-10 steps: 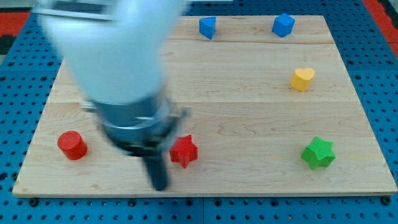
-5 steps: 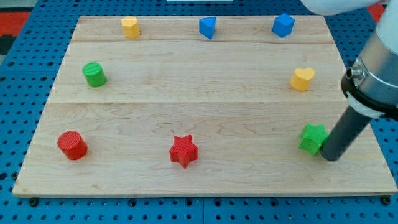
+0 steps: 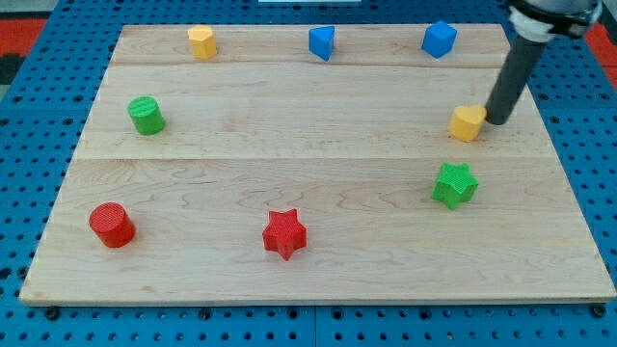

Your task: Push the yellow heart closer to the green star

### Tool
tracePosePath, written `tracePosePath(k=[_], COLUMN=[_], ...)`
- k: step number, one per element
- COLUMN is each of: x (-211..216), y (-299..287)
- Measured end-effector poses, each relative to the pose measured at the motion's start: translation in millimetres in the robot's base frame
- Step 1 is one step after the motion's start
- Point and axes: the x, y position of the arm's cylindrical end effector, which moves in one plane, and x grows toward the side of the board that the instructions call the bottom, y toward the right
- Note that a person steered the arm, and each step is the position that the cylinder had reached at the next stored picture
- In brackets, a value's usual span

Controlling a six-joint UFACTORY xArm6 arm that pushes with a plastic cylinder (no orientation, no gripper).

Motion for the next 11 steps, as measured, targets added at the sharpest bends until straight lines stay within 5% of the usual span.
tracePosePath(k=[1, 2, 3, 5, 7, 11], x=[15, -1, -29, -14, -41, 16], y=[-42, -20, -67, -32, -98, -52])
